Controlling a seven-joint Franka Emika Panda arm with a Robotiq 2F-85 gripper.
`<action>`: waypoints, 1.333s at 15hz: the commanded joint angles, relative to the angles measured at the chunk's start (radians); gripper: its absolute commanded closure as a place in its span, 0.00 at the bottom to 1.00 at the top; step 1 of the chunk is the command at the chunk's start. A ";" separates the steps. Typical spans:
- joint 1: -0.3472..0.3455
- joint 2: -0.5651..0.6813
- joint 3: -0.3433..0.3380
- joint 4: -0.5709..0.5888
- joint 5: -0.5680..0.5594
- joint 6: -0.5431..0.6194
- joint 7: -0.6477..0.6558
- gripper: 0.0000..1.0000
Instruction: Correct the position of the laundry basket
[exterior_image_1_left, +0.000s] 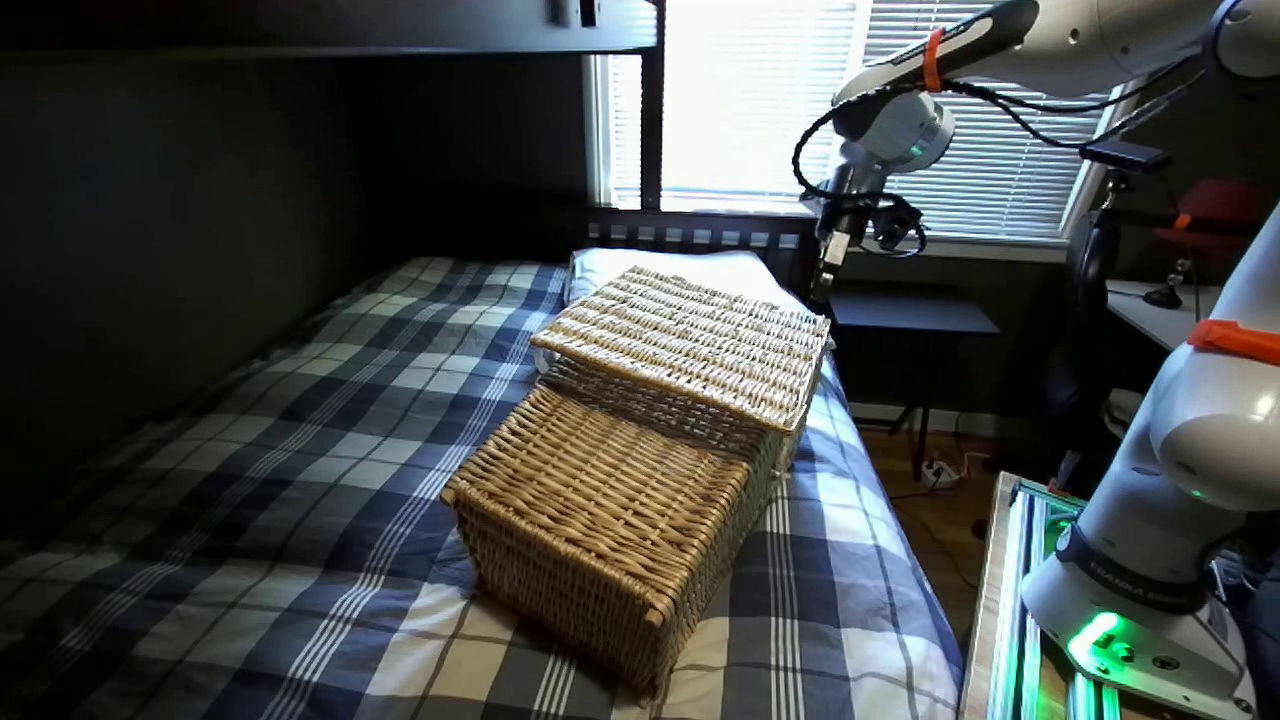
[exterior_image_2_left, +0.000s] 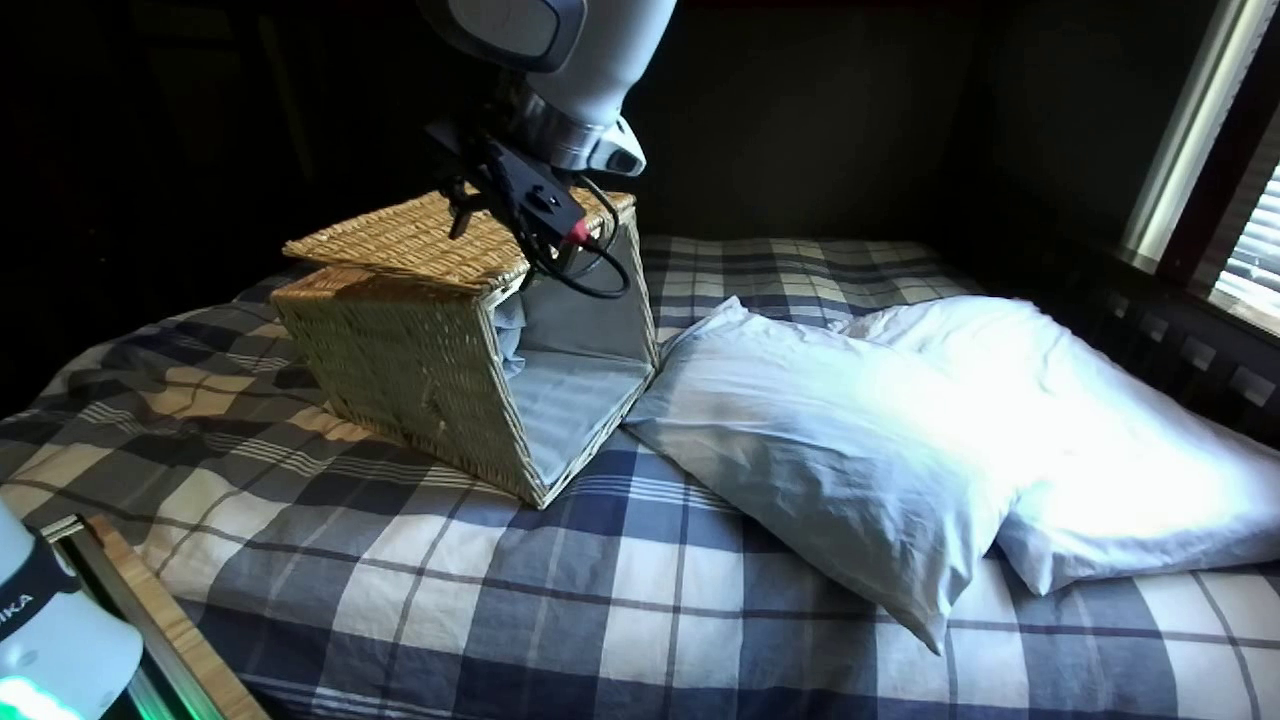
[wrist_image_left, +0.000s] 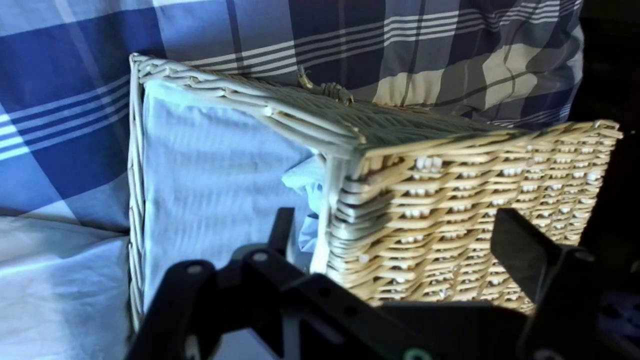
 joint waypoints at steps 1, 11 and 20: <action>-0.074 0.117 0.024 0.074 0.100 -0.110 -0.114 0.00; -0.197 0.320 0.101 0.132 0.332 -0.264 -0.221 0.00; -0.221 0.322 0.120 0.151 0.462 -0.498 -0.189 0.00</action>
